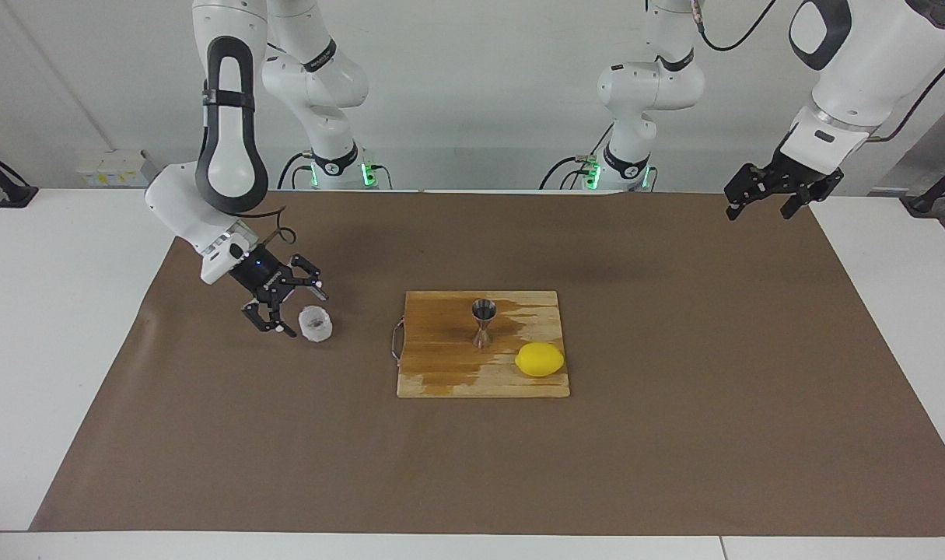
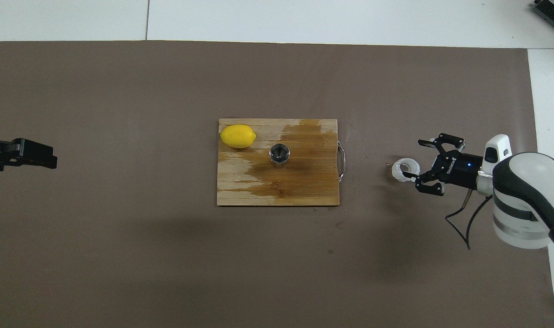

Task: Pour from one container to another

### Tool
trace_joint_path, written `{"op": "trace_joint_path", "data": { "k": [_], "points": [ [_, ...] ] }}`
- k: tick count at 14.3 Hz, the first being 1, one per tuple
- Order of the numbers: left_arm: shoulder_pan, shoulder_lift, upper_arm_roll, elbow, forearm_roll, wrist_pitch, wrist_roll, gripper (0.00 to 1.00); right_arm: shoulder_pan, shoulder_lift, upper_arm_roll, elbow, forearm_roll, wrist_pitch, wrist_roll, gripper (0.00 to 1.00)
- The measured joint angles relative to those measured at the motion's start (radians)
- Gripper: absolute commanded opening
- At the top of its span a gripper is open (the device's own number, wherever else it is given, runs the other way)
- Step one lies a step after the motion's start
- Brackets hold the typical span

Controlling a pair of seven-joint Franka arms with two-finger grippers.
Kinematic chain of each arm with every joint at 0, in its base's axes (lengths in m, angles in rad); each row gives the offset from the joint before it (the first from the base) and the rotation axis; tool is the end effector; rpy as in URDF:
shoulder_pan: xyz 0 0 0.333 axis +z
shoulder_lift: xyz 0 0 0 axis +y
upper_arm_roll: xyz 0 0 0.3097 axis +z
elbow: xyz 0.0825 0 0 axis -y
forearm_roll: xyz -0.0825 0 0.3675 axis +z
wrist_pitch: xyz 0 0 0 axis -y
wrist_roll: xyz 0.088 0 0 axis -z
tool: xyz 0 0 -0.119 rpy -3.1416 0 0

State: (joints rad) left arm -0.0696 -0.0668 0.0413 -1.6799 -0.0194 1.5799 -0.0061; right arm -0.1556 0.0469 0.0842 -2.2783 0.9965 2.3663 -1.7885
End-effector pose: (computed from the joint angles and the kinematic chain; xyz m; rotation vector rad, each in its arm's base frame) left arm 0.5161 -0.0162 0.5925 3.1194 -0.0341 -0.0525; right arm 0.5203 -0.0201 0.3386 -2.3217 -1.2517 -0.8020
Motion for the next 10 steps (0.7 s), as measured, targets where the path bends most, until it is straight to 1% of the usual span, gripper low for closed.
{"op": "trace_joint_path", "data": {
  "k": [2,5,7,8,10],
  "points": [
    [0.0,0.0,0.0,0.0,0.001,0.015,0.014,1.0,0.01,-0.005,0.001,0.004,-0.106,0.0,0.114,1.0],
    [0.0,0.0,0.0,0.002,0.001,0.029,0.027,1.0,0.033,-0.007,0.002,0.015,-0.346,0.002,0.361,1.0],
    [0.0,0.0,0.0,0.004,0.001,0.035,0.027,1.0,0.038,-0.018,0.002,0.025,-0.478,0.001,0.519,1.0],
    [0.0,0.001,0.0,0.013,0.001,0.036,0.027,1.0,0.039,-0.029,0.002,0.032,-0.554,-0.009,0.616,1.0],
    [0.0,0.004,0.0,0.028,0.001,0.035,0.027,1.0,0.046,-0.054,0.003,0.057,-0.69,-0.086,0.823,1.0]
  ]
}}
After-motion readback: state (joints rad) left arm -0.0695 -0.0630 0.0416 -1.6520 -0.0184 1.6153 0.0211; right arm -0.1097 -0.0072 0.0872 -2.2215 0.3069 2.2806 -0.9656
